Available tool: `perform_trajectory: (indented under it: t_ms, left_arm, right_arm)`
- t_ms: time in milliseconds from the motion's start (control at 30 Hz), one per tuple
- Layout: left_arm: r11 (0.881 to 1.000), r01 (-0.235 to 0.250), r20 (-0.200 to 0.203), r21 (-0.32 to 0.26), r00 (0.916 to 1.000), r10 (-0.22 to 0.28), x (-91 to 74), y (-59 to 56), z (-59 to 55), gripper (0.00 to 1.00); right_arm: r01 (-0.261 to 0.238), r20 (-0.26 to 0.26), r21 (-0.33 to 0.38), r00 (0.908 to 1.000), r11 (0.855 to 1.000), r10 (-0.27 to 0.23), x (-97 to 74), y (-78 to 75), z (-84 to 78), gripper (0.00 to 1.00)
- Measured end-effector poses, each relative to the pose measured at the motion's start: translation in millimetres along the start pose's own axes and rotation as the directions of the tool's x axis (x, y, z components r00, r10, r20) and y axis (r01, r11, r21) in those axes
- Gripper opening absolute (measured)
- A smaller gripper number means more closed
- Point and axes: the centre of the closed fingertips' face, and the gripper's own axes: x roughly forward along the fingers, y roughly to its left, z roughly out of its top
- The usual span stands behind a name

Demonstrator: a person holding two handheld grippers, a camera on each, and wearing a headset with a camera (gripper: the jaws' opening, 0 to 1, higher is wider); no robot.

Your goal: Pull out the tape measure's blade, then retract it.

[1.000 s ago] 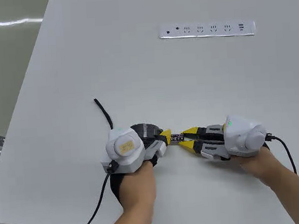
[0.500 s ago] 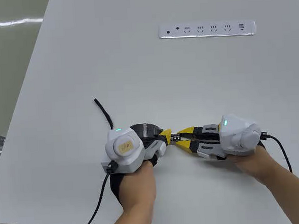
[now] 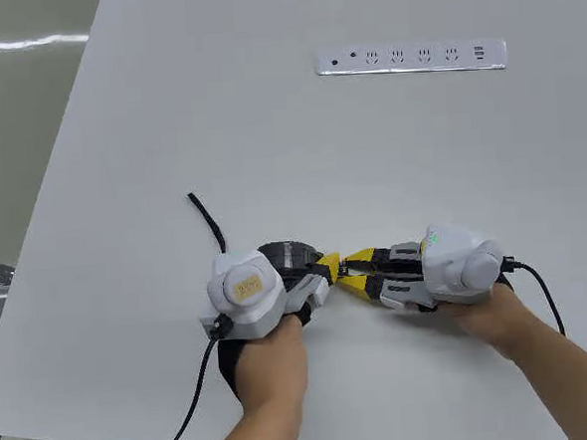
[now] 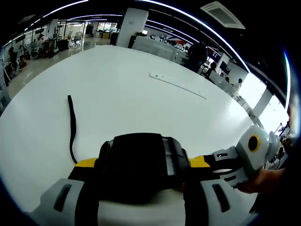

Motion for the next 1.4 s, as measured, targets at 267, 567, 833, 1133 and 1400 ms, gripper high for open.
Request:
perform_trajectory:
  t_ms: [267,567,833,1133,1400]
  left_arm:
    - [1.000,0.001,0.000,-0.009,1.0000,-0.001,0.0,0.3,0.8,0.71]
    - [1.000,0.001,0.001,-0.013,1.0000,-0.001,-0.4,0.3,1.3,0.71]
    - [1.000,0.002,0.005,-0.013,1.0000,-0.002,0.2,0.6,1.6,0.71]
    - [1.000,0.007,0.004,-0.010,1.0000,-0.007,0.6,0.2,1.5,0.71]
    - [1.000,0.014,0.000,-0.001,0.9999,-0.014,0.4,-0.1,1.0,0.71]
  right_arm:
    - [-0.011,-0.001,-0.007,0.9999,1.000,0.011,6.9,1.6,2.0,0.11]
    - [-0.026,-0.004,-0.012,0.9997,1.000,0.026,11.0,2.0,2.6,0.11]
    - [-0.024,-0.004,-0.012,0.9997,1.000,0.024,11.5,1.9,2.9,0.12]
    - [-0.016,-0.004,-0.011,0.9999,1.000,0.016,11.5,1.6,3.2,0.12]
    - [-0.013,-0.009,-0.006,0.9999,1.000,0.013,11.8,1.3,3.0,0.13]
